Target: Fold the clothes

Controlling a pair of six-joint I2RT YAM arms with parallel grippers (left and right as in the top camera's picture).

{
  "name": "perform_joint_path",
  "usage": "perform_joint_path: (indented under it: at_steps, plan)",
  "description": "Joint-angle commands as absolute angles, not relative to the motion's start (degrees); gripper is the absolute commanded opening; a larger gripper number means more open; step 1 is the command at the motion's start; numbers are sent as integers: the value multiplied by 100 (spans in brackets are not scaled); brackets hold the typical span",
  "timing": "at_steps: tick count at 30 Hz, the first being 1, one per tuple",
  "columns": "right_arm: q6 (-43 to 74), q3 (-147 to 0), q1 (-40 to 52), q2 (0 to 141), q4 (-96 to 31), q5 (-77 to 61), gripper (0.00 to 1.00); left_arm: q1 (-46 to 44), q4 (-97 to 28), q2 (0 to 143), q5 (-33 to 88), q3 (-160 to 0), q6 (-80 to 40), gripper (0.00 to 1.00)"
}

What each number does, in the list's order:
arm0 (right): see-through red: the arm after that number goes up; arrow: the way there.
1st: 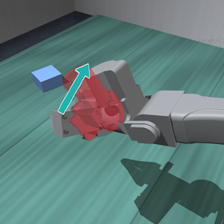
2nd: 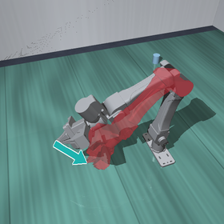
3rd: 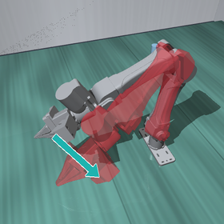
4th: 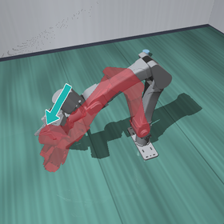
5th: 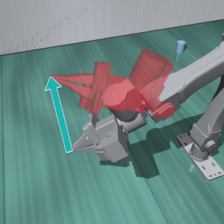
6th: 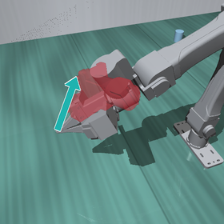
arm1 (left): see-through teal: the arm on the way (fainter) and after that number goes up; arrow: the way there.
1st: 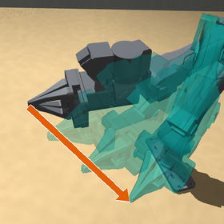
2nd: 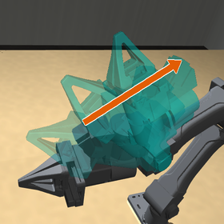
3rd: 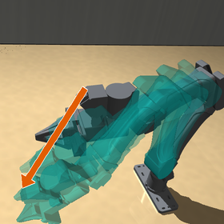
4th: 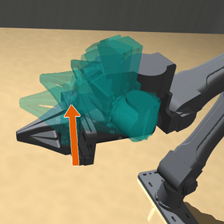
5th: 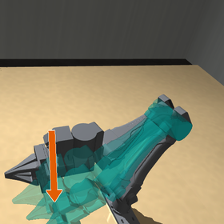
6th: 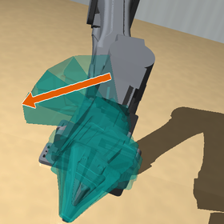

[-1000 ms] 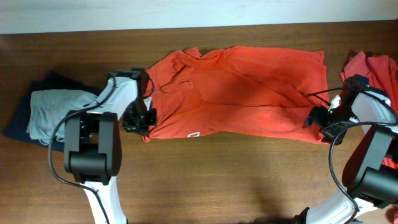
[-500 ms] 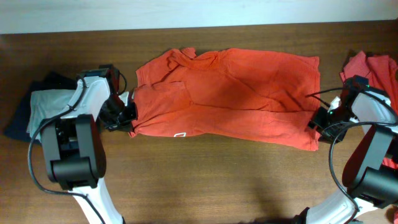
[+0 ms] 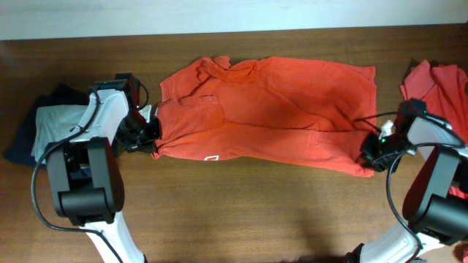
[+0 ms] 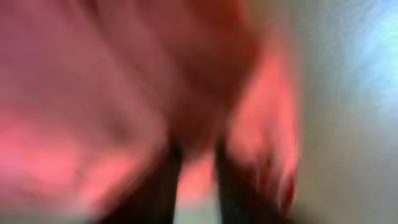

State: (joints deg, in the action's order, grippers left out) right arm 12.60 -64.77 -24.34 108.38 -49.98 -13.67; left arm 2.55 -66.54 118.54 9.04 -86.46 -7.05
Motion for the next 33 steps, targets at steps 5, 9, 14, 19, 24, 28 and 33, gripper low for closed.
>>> perform_joint_path:
  at_steps: [5, 9, 14, 19, 24, 28, 33]
  plan:
    - [2003, -6289, -2563, 11041, -4755, 119, 11, 268, -6635, 11716, 764, -8639, -646, 1]
    - [2008, -6602, -2792, 11041, -4936, 379, 7, 344, -6598, 11716, 620, -8639, -685, 1]
    - [1997, -7120, -2932, 11041, -5177, 388, 5, 469, -6497, 11716, 620, -8654, -681, 1]
    - [1846, -7489, -2884, 11041, -5527, 305, 8, 482, -6543, 11716, 624, -8742, -676, 1]
    - [1828, -7572, -2895, 11030, -5662, 126, 21, 484, -6938, 11716, 622, -8941, -637, 18]
    - [1826, -7843, -2895, 11030, -5937, 40, 38, 484, -7533, 11705, 617, -9424, -548, 31]
    - [1584, -8377, -2895, 11030, -6392, -405, 45, 478, -7876, 11684, 624, -10121, -548, 40]
